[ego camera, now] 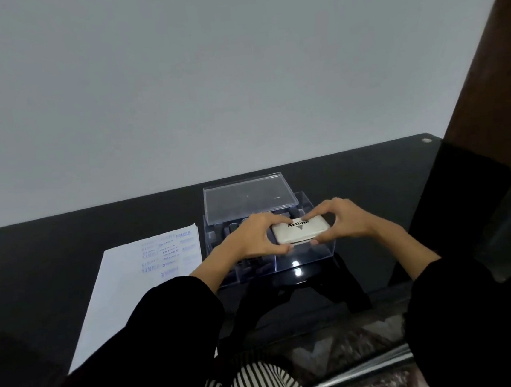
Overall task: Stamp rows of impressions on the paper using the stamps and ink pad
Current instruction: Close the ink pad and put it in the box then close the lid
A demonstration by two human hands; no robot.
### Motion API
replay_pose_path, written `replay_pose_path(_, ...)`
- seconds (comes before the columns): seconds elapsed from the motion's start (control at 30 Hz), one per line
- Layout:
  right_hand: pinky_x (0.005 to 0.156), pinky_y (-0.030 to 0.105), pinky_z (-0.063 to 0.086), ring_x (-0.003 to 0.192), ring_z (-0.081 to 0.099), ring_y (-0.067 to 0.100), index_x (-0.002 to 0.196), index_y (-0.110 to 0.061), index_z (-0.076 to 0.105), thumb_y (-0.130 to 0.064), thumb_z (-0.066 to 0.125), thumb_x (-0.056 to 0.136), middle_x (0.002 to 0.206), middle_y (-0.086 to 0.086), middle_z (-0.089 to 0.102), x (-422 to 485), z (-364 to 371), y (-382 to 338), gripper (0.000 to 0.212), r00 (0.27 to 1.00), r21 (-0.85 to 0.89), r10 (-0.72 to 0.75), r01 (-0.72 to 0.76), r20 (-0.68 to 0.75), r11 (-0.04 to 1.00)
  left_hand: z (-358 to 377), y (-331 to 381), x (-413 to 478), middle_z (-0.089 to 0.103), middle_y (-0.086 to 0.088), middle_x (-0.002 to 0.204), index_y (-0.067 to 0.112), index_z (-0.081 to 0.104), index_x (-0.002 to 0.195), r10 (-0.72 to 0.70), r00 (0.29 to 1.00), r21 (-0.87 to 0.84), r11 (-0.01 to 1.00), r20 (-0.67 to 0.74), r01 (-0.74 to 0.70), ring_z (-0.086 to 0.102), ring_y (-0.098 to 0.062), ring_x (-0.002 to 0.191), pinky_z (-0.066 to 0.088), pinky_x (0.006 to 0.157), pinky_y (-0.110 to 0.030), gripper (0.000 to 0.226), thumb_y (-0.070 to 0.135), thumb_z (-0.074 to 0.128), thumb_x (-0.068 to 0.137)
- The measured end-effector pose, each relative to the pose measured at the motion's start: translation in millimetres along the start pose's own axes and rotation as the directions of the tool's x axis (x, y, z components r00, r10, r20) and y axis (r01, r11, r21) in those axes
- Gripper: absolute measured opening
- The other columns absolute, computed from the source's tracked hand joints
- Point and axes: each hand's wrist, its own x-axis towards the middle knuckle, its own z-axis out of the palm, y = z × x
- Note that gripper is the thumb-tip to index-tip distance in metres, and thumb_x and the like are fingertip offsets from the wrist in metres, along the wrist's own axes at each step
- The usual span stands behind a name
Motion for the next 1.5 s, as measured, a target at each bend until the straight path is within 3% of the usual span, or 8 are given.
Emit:
replay_pose_path(0.2,0.063,0.003,0.041,0.083,0.054,0.006,0.107,-0.025,0.069,-0.025,0.081,0.069,0.098,-0.007,0.061,4.0,2.5,-5.5,0.040,0.998,0.070,0.024,-0.028,0.053,0.997,6.1,-6.6,-9.7,0.061,-0.002,0.119,0.018,0.051,0.133,0.080,0.997,0.210,0.974,0.012,-0.081,0.056,-0.016,0.104,0.041,0.086,-0.022,0.053,0.038,0.062,0.085)
replay_pose_path(0.5,0.078,0.025,0.047,0.095,0.060,0.024,0.103,-0.024,0.070,-0.026,0.080,0.071,0.104,0.005,0.067,8.0,-1.6,-8.4,0.034,0.990,0.083,0.032,-0.044,0.140,0.996,13.0,-4.5,-14.6,0.063,-0.009,0.123,0.010,0.052,0.133,0.205,0.979,0.382,0.904,0.010,-0.194,0.063,-0.026,0.102,0.046,0.086,-0.034,0.047,0.037,0.048,0.094)
replay_pose_path(0.6,0.076,0.040,0.050,0.087,0.062,0.032,0.096,-0.028,0.074,-0.041,0.080,0.067,0.095,0.009,0.071,7.9,1.8,-7.2,0.032,0.992,0.062,0.000,-0.008,0.128,0.998,14.5,-0.8,-17.5,0.072,-0.012,0.096,0.004,0.061,0.120,0.281,0.960,0.448,0.857,0.004,-0.253,0.066,-0.030,0.078,0.051,0.070,-0.035,0.046,0.037,0.040,0.094)
replay_pose_path(0.77,0.052,0.023,0.030,0.055,0.043,0.012,0.101,-0.023,0.073,-0.041,0.074,0.073,0.076,0.015,0.069,9.4,6.4,-1.9,0.033,0.996,-0.036,-0.045,0.049,0.082,0.998,14.0,6.8,-14.9,0.067,-0.017,0.097,0.003,0.057,0.120,0.163,0.985,0.462,0.871,0.056,-0.170,0.061,-0.034,0.085,0.044,0.079,-0.040,0.037,0.028,0.038,0.100)
replay_pose_path(0.93,0.051,0.019,0.031,0.055,0.043,0.014,0.102,-0.023,0.073,-0.035,0.074,0.075,0.072,0.013,0.069,5.4,5.9,-6.6,0.029,0.996,-0.056,-0.035,0.040,0.080,0.998,13.6,7.4,-18.2,0.067,-0.011,0.088,0.008,0.061,0.112,0.158,0.987,0.369,0.916,0.031,-0.158,0.061,-0.028,0.077,0.046,0.073,-0.037,0.032,0.028,0.040,0.099)
replay_pose_path(1.07,0.056,0.010,0.039,0.061,0.051,0.005,0.105,-0.022,0.072,-0.023,0.073,0.078,0.070,-0.014,0.063,-0.1,6.0,-16.4,0.027,0.998,-0.037,0.003,-0.001,0.061,0.999,10.1,10.8,-16.3,0.067,-0.011,0.083,0.008,0.064,0.107,0.090,0.995,0.310,0.945,0.045,-0.100,0.060,-0.025,0.074,0.044,0.069,-0.034,0.030,0.027,0.043,0.097)
replay_pose_path(1.23,0.051,0.012,0.030,0.054,0.045,0.001,0.103,-0.026,0.072,-0.023,0.073,0.079,0.061,-0.019,0.053,0.2,5.3,-26.9,0.025,0.999,-0.139,0.018,-0.011,0.049,0.990,5.4,12.2,-13.4,0.068,-0.014,0.084,0.009,0.066,0.110,-0.011,0.997,0.221,0.975,0.076,-0.006,0.061,-0.028,0.073,0.044,0.068,-0.036,0.028,0.024,0.049,0.095)
replay_pose_path(1.5,0.053,0.007,0.038,0.058,0.046,-0.001,0.110,-0.018,0.070,-0.013,0.069,0.081,0.071,-0.021,0.058,-2.8,6.9,-32.6,0.029,0.998,-0.165,-0.002,0.013,0.068,0.986,5.8,15.6,-14.2,0.058,-0.012,0.106,0.013,0.064,0.120,-0.016,0.998,0.170,0.985,0.058,0.006,0.055,-0.022,0.095,0.044,0.084,-0.036,0.031,0.021,0.050,0.094)
